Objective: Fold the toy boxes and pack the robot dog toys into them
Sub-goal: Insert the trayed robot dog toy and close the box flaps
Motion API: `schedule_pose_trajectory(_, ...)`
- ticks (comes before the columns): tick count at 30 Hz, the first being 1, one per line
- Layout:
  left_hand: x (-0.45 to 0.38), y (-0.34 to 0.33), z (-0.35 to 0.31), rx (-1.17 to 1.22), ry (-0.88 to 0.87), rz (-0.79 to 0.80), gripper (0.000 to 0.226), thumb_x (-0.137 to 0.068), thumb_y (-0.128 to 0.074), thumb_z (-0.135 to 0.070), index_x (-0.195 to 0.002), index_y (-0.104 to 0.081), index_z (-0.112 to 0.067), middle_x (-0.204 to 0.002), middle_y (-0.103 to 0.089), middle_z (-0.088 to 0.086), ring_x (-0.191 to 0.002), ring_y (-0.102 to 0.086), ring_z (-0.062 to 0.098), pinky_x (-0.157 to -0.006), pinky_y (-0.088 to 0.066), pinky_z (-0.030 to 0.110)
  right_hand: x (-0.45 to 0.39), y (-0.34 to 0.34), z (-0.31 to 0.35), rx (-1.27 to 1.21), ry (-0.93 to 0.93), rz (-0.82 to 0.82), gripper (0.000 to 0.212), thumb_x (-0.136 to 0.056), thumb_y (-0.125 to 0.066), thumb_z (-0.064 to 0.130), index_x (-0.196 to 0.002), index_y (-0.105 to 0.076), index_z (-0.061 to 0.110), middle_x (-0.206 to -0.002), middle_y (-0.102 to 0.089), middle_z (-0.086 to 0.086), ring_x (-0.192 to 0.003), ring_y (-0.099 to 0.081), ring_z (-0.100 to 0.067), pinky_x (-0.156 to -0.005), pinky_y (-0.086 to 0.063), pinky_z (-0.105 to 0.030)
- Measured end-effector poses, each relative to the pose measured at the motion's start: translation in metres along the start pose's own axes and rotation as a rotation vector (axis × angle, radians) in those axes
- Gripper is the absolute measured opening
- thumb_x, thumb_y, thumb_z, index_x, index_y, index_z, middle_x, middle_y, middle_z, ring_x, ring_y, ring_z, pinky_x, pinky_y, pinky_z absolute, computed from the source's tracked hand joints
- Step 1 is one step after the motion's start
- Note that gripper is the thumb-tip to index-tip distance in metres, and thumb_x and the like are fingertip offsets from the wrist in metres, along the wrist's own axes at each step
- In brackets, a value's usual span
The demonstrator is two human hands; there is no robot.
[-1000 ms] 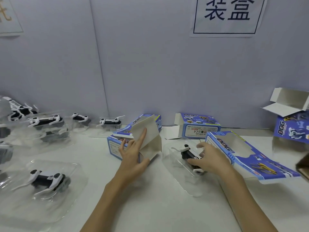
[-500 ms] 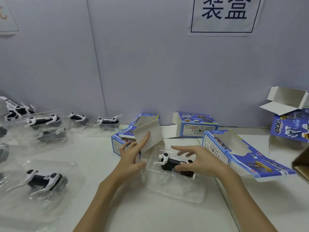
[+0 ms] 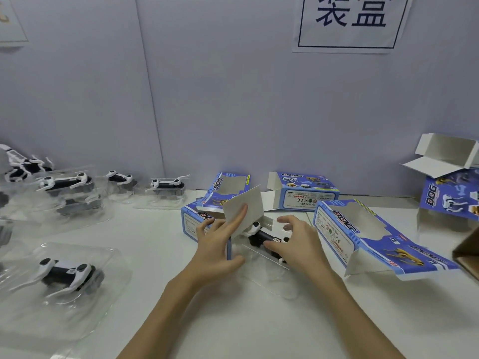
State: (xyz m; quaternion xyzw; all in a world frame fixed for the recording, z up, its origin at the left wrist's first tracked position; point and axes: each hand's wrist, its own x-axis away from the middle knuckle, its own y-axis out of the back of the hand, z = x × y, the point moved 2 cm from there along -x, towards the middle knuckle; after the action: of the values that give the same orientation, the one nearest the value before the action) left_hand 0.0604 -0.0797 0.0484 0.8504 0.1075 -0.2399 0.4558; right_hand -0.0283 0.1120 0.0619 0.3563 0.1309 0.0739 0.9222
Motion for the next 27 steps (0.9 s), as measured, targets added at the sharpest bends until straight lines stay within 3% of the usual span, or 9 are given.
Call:
schedule_pose_trajectory(3, -0.001, -0.004, 0.000, -0.060, -0.003, -0.072, 0.095, -0.074, -0.056, -0.019, -0.163, -0.026, -0.033, -0.107, -0.045, -0.044, -0.098, -0.041, -0.002, -0.111, -0.019, 0.031, 0.005, -0.009, 0.007, -0.202, 0.045, -0.144, 0.032, -0.094, -0.069, 0.018, -0.125, -0.066, 0.024, -0.125, -0.061, -0.003, -0.124, -0.052, -0.022, -0.096, -0.041, -0.028)
schedule_pose_trajectory(6, -0.002, -0.008, 0.001, -0.114, -0.022, -0.101, 0.097, -0.073, -0.053, -0.011, -0.163, -0.025, -0.035, -0.125, -0.056, -0.028, -0.099, -0.042, 0.004, -0.107, -0.023, 0.032, 0.006, -0.014, 0.008, -0.450, 0.033, -0.194, 0.027, -0.097, -0.060, 0.008, -0.117, -0.067, 0.024, -0.123, -0.063, 0.004, -0.120, -0.054, -0.012, -0.089, -0.041, -0.019)
schedule_pose_trajectory(9, -0.001, -0.009, 0.003, -0.136, -0.037, -0.118, 0.100, -0.072, -0.053, -0.004, -0.163, -0.024, -0.034, -0.115, -0.060, -0.017, -0.104, -0.048, 0.010, -0.108, -0.024, 0.033, -0.002, -0.008, 0.001, -0.664, -0.110, -0.212, 0.025, -0.098, -0.058, 0.010, -0.108, -0.071, 0.028, -0.112, -0.068, 0.010, -0.104, -0.061, -0.005, -0.073, -0.041, -0.015)
schedule_pose_trajectory(14, -0.001, -0.011, -0.006, -0.198, -0.059, -0.153, 0.108, -0.063, -0.046, 0.001, -0.163, -0.025, -0.034, -0.120, -0.060, -0.015, -0.107, -0.051, 0.015, -0.103, -0.029, 0.031, -0.010, -0.015, -0.013, -0.446, -0.212, -0.023, 0.021, -0.098, -0.058, 0.013, -0.114, -0.068, 0.021, -0.111, -0.068, 0.002, -0.100, -0.062, -0.016, -0.075, -0.043, -0.027)
schedule_pose_trajectory(19, -0.006, -0.017, -0.014, -0.250, -0.101, -0.155, 0.096, -0.060, -0.045, -0.003, -0.154, -0.047, -0.024, -0.137, -0.064, -0.004, -0.110, -0.062, 0.025, -0.097, -0.044, 0.041, -0.009, -0.020, -0.012, -0.398, -0.188, -0.037, 0.013, -0.102, -0.056, 0.020, -0.113, -0.061, 0.023, -0.107, -0.065, 0.001, -0.096, -0.060, -0.017, -0.066, -0.041, -0.015)
schedule_pose_trajectory(21, -0.005, -0.017, -0.011, -0.223, -0.099, -0.132, 0.099, -0.064, -0.051, -0.001, -0.157, -0.038, -0.031, -0.139, -0.061, -0.009, -0.113, -0.058, 0.021, -0.102, -0.040, 0.037, -0.009, -0.020, -0.012, -0.396, -0.186, -0.038, 0.013, -0.102, -0.056, 0.019, -0.114, -0.062, 0.022, -0.109, -0.066, 0.001, -0.097, -0.061, -0.017, -0.066, -0.041, -0.015)
schedule_pose_trajectory(24, -0.002, -0.015, -0.003, -0.101, -0.052, -0.085, 0.104, -0.070, -0.055, -0.010, -0.161, -0.022, -0.047, -0.137, -0.046, -0.032, -0.117, -0.041, 0.001, -0.111, -0.022, 0.023, -0.010, -0.020, -0.013, -0.424, -0.190, -0.050, 0.018, -0.101, -0.056, 0.018, -0.117, -0.064, 0.020, -0.112, -0.067, 0.001, -0.104, -0.062, -0.018, -0.071, -0.043, -0.024)
schedule_pose_trajectory(27, 0.000, -0.016, 0.003, 0.007, 0.000, -0.038, 0.101, -0.072, -0.054, -0.025, -0.161, -0.014, -0.052, -0.131, -0.041, -0.037, -0.124, -0.036, 0.002, -0.112, -0.012, 0.014, -0.010, -0.021, -0.014, -0.474, -0.187, -0.065, 0.021, -0.099, -0.057, 0.016, -0.118, -0.065, 0.021, -0.112, -0.066, 0.004, -0.107, -0.062, -0.016, -0.078, -0.043, -0.026)
